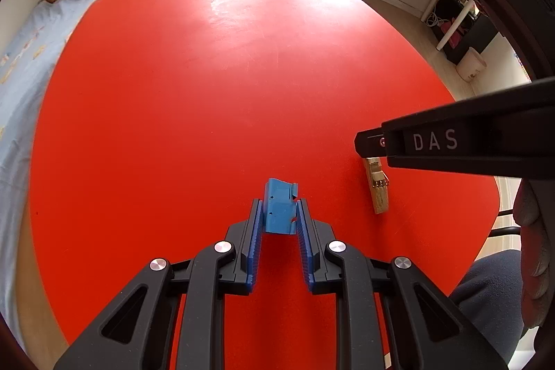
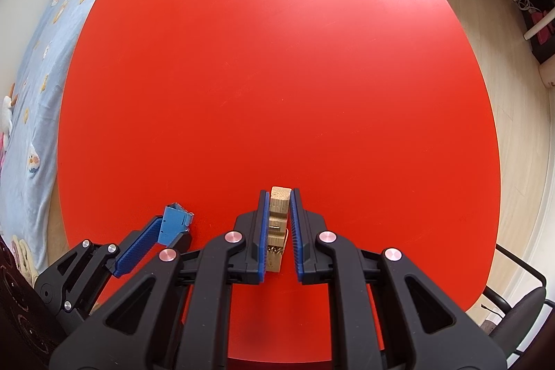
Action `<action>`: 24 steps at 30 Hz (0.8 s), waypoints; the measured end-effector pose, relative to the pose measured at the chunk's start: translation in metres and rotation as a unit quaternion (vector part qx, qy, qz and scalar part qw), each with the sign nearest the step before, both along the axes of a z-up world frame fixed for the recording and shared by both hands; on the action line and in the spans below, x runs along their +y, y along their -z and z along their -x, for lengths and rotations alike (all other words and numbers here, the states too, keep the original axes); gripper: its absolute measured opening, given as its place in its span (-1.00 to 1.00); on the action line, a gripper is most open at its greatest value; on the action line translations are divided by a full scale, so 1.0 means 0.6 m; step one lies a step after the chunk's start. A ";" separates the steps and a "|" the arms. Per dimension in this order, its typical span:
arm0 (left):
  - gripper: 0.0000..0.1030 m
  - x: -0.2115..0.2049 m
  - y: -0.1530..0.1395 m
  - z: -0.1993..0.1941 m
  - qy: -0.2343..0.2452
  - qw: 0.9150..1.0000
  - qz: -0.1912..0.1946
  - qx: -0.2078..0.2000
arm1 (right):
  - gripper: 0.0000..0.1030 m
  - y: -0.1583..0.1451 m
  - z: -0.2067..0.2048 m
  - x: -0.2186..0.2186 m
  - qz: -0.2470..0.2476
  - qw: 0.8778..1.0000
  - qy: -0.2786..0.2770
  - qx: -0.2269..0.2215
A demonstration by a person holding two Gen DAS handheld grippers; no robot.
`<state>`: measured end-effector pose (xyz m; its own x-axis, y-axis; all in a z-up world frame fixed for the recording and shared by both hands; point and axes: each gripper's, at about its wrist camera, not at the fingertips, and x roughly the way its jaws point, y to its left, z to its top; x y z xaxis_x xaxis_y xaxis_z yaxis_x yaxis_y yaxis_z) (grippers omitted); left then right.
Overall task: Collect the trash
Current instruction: 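Carry the blue block and wooden blocks over the pink bin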
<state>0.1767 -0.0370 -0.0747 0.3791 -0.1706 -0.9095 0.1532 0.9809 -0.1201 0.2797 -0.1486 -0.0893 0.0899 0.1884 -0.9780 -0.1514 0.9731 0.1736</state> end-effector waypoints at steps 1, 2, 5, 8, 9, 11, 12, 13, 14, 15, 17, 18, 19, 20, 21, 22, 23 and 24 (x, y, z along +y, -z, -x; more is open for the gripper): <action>-0.63 0.003 -0.003 0.000 -0.002 1.000 0.000 -0.002 | -0.78 -0.002 0.001 -0.002 -0.001 1.000 -0.001 -0.002; -0.63 0.005 -0.008 0.004 -0.003 1.000 0.000 -0.005 | -0.78 -0.004 0.002 -0.003 -0.003 1.000 -0.001 -0.004; -0.63 0.008 -0.022 0.016 -0.010 1.000 -0.001 -0.012 | -0.78 -0.014 0.011 -0.008 -0.005 1.000 -0.006 -0.014; -0.63 0.012 -0.036 0.033 -0.016 1.000 -0.001 -0.019 | -0.78 -0.022 0.023 -0.015 -0.009 1.000 -0.010 -0.022; -0.63 0.013 -0.043 0.040 -0.018 1.000 0.001 -0.022 | -0.78 -0.025 0.028 -0.017 -0.009 1.000 -0.011 -0.026; -0.63 0.017 -0.053 0.053 -0.021 0.999 0.002 -0.028 | -0.78 -0.033 0.036 -0.023 -0.016 0.999 -0.012 -0.031; -0.63 0.019 -0.058 0.060 -0.022 0.999 0.003 -0.031 | -0.78 -0.036 0.039 -0.028 -0.018 0.999 -0.012 -0.034; -0.63 0.019 -0.063 0.066 -0.022 0.999 0.004 -0.034 | -0.78 -0.041 0.043 -0.030 -0.022 0.999 -0.014 -0.037; -0.63 0.019 -0.067 0.072 -0.023 0.999 0.005 -0.038 | -0.78 -0.046 0.048 -0.031 -0.025 0.999 -0.017 -0.041; -0.63 0.020 -0.072 0.079 -0.024 0.999 0.006 -0.042 | -0.78 -0.051 0.053 -0.034 -0.025 0.998 -0.020 -0.047; -0.63 0.025 -0.082 0.094 -0.026 0.998 0.010 -0.047 | -0.78 -0.059 0.063 -0.041 -0.033 0.998 -0.025 -0.056; -0.63 0.026 -0.089 0.099 -0.026 0.998 0.011 -0.050 | -0.78 -0.065 0.069 -0.044 -0.035 0.997 -0.028 -0.061; -0.63 0.028 -0.094 0.106 -0.025 0.998 0.013 -0.054 | -0.78 -0.072 0.074 -0.048 -0.039 0.997 -0.030 -0.066; -0.63 0.029 -0.098 0.113 -0.024 0.998 0.014 -0.056 | -0.78 -0.080 0.080 -0.051 -0.043 0.996 -0.033 -0.071; -0.63 0.031 -0.101 0.120 -0.024 0.998 0.016 -0.058 | -0.78 -0.086 0.087 -0.052 -0.045 0.995 -0.037 -0.077; -0.63 0.032 -0.104 0.127 -0.025 0.998 0.018 -0.060 | -0.78 -0.093 0.093 -0.054 -0.048 0.995 -0.041 -0.082; -0.63 0.033 -0.107 0.133 -0.025 0.998 0.019 -0.062 | -0.78 -0.098 0.103 -0.058 -0.054 0.994 -0.045 -0.086; -0.63 0.036 -0.110 0.139 -0.026 0.997 0.020 -0.065 | -0.78 -0.105 0.111 -0.062 -0.057 0.993 -0.048 -0.091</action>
